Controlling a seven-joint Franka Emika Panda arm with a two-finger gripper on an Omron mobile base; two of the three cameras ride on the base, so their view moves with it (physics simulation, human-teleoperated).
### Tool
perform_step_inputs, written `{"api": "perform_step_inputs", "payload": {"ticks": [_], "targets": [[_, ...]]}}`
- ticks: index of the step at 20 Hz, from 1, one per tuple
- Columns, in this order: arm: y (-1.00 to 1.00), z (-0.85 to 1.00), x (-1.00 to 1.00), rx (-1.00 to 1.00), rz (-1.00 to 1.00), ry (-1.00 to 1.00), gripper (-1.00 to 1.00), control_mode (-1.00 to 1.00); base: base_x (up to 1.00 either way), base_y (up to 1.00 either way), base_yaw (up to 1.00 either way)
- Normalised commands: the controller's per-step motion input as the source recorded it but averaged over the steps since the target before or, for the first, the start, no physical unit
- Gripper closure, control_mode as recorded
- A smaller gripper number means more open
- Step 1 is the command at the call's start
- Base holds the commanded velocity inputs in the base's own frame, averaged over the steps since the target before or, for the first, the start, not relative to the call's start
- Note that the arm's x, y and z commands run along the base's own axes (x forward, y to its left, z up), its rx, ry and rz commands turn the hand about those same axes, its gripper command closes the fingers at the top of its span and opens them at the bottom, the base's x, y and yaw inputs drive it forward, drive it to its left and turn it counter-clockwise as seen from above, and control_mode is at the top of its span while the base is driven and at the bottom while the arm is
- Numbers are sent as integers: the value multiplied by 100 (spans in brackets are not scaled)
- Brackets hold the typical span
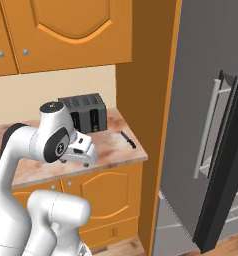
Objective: Retrieve the butter from the fridge and place it on a plate on the dining table. Then retrieve the butter knife by the fridge and place it near the plate.
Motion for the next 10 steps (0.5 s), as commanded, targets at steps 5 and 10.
{"api": "perform_step_inputs", "payload": {"ticks": [5, 10], "targets": [[0, 0, 0, 0, 0, 0, -100, 100, 13, -3, 8], [0, 0, 13, 0, 0, 1, -100, -100, 1, -3, 0]]}}
